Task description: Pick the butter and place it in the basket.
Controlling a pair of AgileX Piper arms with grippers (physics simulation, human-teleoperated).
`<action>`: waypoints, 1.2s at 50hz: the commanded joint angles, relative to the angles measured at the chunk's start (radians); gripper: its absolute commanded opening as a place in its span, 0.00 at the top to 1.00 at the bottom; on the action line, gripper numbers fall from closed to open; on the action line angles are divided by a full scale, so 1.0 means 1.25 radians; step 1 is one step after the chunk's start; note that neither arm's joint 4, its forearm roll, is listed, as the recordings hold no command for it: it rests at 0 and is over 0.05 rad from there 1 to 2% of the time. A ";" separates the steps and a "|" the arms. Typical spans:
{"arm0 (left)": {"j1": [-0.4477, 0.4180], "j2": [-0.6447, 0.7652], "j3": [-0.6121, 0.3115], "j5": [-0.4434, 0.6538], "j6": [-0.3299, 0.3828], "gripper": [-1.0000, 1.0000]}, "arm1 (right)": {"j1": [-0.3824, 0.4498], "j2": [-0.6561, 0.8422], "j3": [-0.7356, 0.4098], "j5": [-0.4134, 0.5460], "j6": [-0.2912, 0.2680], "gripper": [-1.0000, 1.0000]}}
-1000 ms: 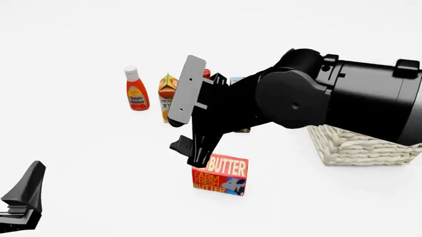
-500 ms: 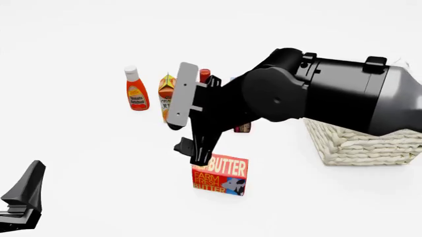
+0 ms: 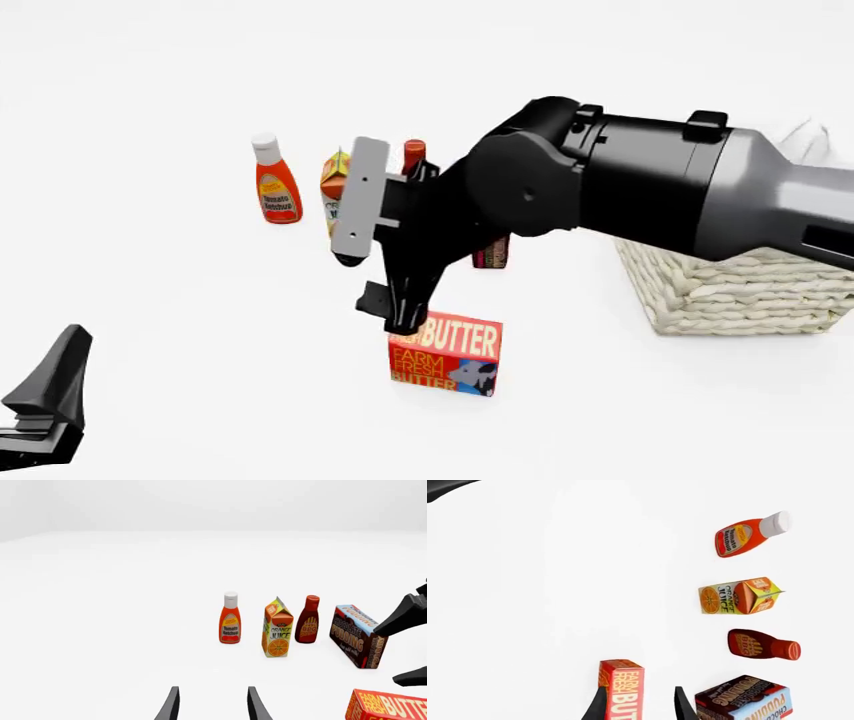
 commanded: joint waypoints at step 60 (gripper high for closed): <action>0.000 0.000 0.000 0.000 0.000 0.00 | 0.023 0.046 -0.057 0.062 0.100 0.00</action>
